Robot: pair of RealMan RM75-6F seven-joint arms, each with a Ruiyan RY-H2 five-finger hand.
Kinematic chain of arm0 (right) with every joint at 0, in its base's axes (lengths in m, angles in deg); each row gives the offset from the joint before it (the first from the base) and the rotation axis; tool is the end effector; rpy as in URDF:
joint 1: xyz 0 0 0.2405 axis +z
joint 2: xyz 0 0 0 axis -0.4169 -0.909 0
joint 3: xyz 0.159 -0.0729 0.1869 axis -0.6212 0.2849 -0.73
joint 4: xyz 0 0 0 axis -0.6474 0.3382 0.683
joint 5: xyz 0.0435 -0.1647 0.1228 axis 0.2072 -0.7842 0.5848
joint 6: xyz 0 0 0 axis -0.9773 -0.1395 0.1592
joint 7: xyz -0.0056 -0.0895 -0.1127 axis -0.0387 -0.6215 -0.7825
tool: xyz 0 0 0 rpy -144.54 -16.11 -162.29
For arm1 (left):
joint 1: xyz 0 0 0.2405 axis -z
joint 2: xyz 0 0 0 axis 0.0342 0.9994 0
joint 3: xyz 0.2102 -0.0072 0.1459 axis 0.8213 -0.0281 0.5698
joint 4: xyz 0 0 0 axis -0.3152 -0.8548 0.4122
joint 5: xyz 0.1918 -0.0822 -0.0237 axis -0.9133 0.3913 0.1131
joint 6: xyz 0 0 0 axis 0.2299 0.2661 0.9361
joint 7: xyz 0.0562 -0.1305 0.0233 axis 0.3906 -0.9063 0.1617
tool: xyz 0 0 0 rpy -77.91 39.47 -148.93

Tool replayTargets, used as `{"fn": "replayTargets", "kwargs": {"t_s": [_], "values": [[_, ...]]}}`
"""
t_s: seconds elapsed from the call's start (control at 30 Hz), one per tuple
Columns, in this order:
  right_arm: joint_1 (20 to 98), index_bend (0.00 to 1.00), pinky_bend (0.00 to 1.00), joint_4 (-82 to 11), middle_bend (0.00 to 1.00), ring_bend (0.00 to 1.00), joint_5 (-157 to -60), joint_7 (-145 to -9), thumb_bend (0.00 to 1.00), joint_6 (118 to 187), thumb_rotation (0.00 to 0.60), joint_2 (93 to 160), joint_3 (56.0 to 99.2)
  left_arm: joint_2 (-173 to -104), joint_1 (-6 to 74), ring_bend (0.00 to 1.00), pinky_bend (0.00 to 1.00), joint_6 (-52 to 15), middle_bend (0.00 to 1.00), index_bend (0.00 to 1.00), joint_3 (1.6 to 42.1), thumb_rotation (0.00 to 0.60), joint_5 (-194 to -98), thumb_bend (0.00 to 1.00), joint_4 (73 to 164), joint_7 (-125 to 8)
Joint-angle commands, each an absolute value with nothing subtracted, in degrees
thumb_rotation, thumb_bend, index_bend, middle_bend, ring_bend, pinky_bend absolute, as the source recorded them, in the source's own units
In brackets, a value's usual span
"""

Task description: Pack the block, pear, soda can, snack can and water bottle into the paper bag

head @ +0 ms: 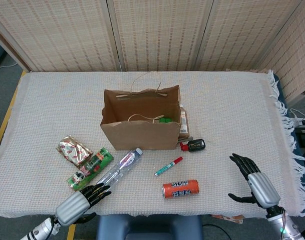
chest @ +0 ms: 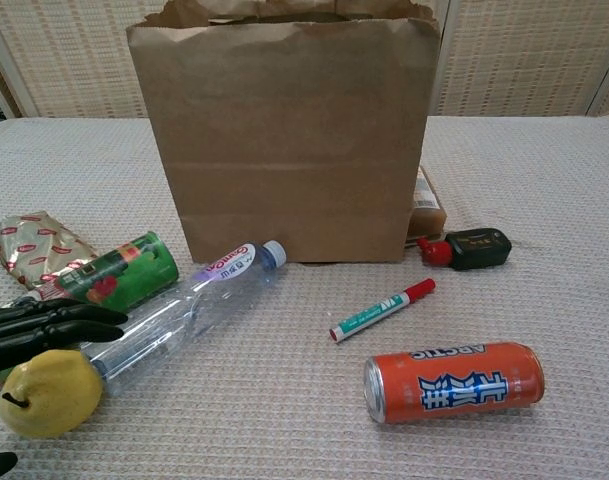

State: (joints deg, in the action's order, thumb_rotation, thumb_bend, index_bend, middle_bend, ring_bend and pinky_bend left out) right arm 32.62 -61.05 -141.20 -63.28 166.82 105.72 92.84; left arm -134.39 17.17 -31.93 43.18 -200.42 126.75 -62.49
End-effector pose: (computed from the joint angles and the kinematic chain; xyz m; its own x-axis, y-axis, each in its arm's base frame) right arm -0.2732 -0.1589 0.1157 0.0852 -0.2898 0.9533 -0.9896 -0.1358 0.0472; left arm -0.2429 0.1565 0.0208 0.4652 0.2911 0.8360 0.7067 -0.6908 -0.1528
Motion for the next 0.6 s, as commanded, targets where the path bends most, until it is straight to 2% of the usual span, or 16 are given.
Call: {"fn": "replayTargets", "kwargs": {"t_s": [0.03, 0.37, 0.6], "values": [[32.7, 0.0, 0.0, -61.1, 0.0, 0.0, -141.2, -63.2, 0.03, 166.7, 0.6, 105.7, 92.9, -135.6, 17.8, 0.01, 0.21, -30.5, 0.0, 0.0, 42.3, 0.6, -199.1, 0.35, 126.1, -61.9], [32.9, 0.0, 0.0, -61.8, 0.0, 0.0, -140.9, -62.9, 0.03, 166.2, 0.6, 105.3, 93.0, -137.5, 18.9, 0.01, 0.22, -27.5, 0.0, 0.02, 41.4, 0.6, -195.7, 0.35, 121.6, -60.8], [33.0, 0.0, 0.0, -62.5, 0.0, 0.0, -140.5, -63.4, 0.03, 165.8, 0.6, 105.2, 92.9, -137.4, 18.7, 0.06, 0.27, -27.5, 0.02, 0.13, 42.4, 0.6, -194.7, 0.35, 120.1, -61.7]]}}
